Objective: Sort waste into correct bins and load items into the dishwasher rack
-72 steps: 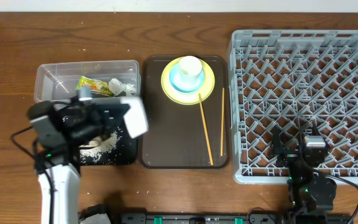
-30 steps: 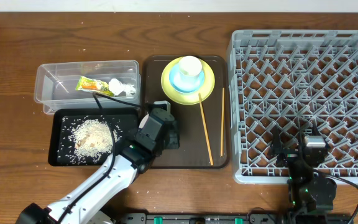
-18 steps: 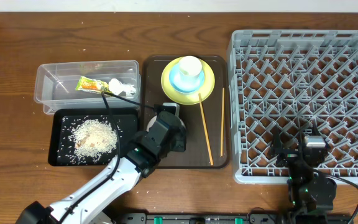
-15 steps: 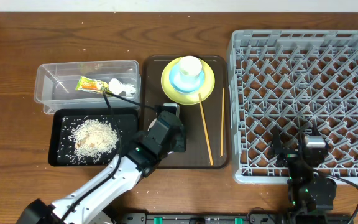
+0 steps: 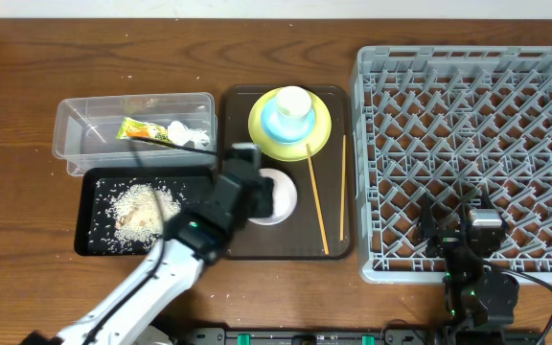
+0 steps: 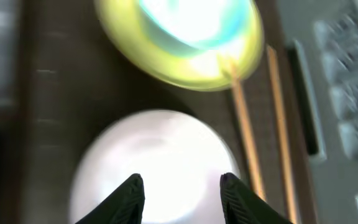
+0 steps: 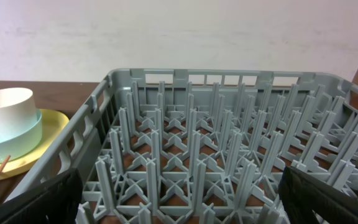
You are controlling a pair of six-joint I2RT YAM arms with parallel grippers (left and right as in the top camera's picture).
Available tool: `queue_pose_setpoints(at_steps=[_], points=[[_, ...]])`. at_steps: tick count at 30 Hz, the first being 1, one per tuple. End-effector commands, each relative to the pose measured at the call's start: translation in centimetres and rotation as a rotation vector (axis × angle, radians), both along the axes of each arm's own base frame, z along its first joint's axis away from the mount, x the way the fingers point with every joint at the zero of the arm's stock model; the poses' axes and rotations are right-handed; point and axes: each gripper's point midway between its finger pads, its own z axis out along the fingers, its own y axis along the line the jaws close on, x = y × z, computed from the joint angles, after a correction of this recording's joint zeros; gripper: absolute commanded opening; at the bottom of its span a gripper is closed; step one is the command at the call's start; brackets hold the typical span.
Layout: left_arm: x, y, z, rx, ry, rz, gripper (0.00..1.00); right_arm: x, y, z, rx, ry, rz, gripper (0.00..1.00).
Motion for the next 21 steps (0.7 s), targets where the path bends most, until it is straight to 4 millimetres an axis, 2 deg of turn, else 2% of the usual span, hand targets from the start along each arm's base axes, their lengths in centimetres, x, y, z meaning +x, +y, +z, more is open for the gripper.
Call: queue_pose_setpoints(at_steps=[1, 5, 7, 10, 13, 21], points=[[1.3, 3.9, 1.2, 0.021, -0.011, 0.109, 0.43, 0.0, 0.2, -0.2, 0.003, 0.006, 0.008, 0.99], [1.6, 9.7, 1.3, 0.035, 0.022, 0.280, 0.44, 0.0, 0.2, -0.2, 0.003, 0.006, 0.007, 0.99], [1.2, 11.8, 1.5, 0.037, 0.032, 0.345, 0.44, 0.0, 0.2, -0.2, 0.003, 0.006, 0.008, 0.99], [0.8, 14.0, 1.8, 0.036, 0.036, 0.414, 0.49, 0.0, 0.2, -0.2, 0.003, 0.006, 0.007, 0.99], [0.8, 14.7, 2.0, 0.034, 0.031, 0.435, 0.56, 0.0, 0.2, -0.2, 0.003, 0.006, 0.008, 0.99], [0.8, 14.7, 2.0, 0.034, 0.032, 0.435, 0.73, 0.0, 0.3, -0.2, 0.004, 0.006, 0.016, 0.99]])
